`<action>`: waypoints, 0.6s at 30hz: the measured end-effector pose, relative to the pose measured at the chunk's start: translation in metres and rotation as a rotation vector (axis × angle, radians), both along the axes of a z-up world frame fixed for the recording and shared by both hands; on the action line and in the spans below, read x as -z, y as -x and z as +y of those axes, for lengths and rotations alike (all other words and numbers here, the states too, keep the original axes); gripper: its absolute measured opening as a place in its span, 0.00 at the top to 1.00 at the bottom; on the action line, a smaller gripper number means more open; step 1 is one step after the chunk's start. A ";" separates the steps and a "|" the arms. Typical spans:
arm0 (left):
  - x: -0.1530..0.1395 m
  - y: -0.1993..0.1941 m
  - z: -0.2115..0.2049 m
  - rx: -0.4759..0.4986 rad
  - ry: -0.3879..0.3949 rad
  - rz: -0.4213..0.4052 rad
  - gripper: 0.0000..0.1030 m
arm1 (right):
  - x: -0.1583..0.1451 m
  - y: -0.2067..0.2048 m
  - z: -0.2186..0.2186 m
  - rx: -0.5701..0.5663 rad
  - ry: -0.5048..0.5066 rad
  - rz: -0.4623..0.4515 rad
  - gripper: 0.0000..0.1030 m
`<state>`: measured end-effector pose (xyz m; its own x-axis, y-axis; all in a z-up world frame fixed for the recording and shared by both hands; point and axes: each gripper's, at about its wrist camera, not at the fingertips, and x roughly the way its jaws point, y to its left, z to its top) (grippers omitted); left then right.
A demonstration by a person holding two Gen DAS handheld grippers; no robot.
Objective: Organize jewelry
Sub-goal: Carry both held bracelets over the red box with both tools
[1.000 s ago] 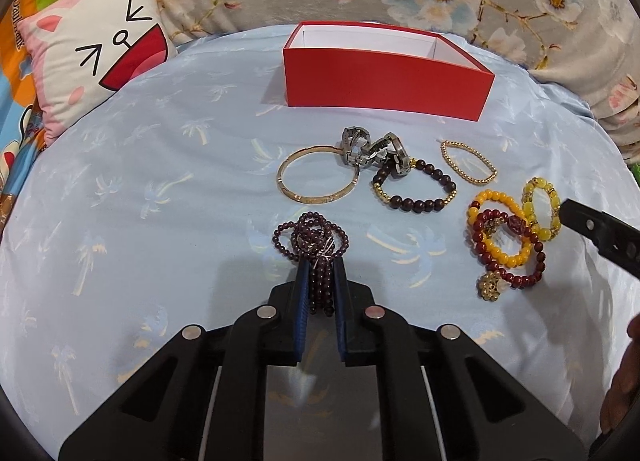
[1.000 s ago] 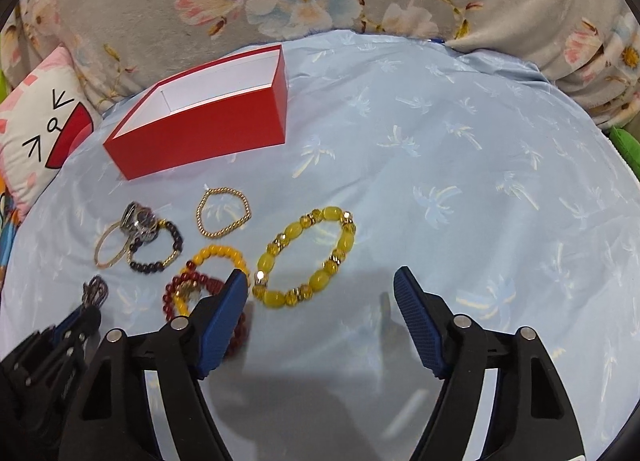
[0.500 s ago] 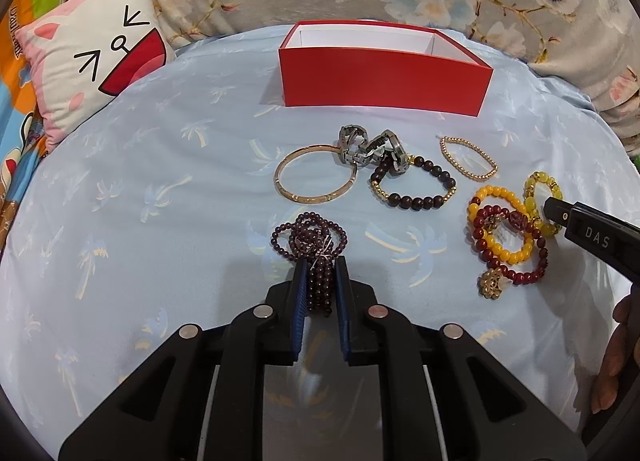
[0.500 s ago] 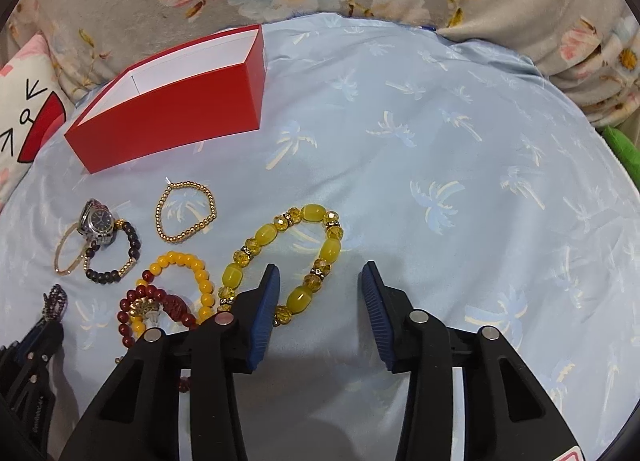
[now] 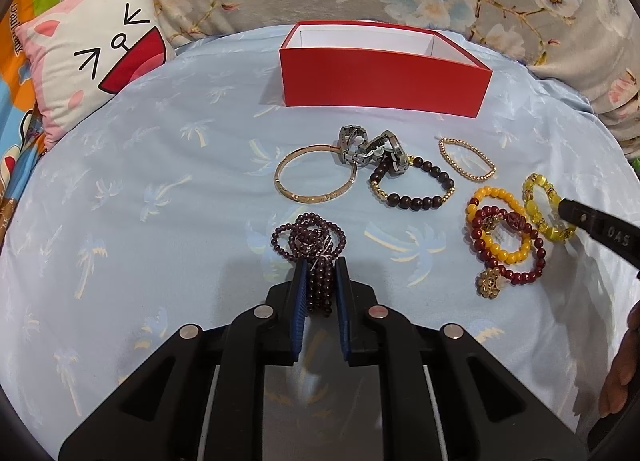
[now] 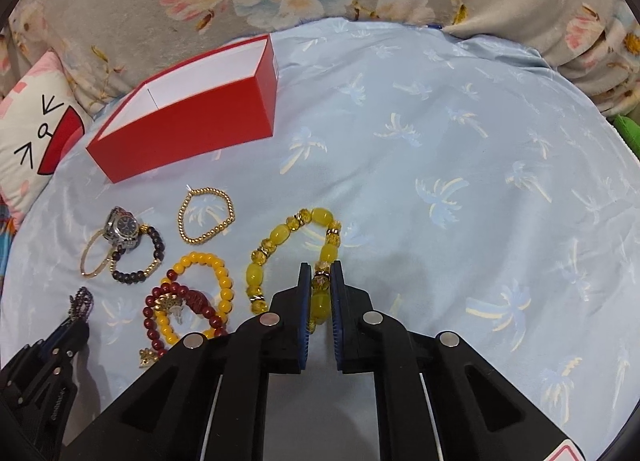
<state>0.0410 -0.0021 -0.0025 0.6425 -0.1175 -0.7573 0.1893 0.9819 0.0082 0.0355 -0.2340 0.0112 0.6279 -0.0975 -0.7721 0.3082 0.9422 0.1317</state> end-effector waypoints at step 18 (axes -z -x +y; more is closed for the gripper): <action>-0.075 -0.030 0.011 0.017 0.049 -0.062 0.90 | -0.095 -0.004 0.013 -0.089 0.004 -0.153 0.92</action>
<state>0.0706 0.0093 0.0721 0.6856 -0.1652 -0.7090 0.2068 0.9780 -0.0279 0.0395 -0.2214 0.1062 0.7441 -0.0395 -0.6669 0.2006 0.9654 0.1666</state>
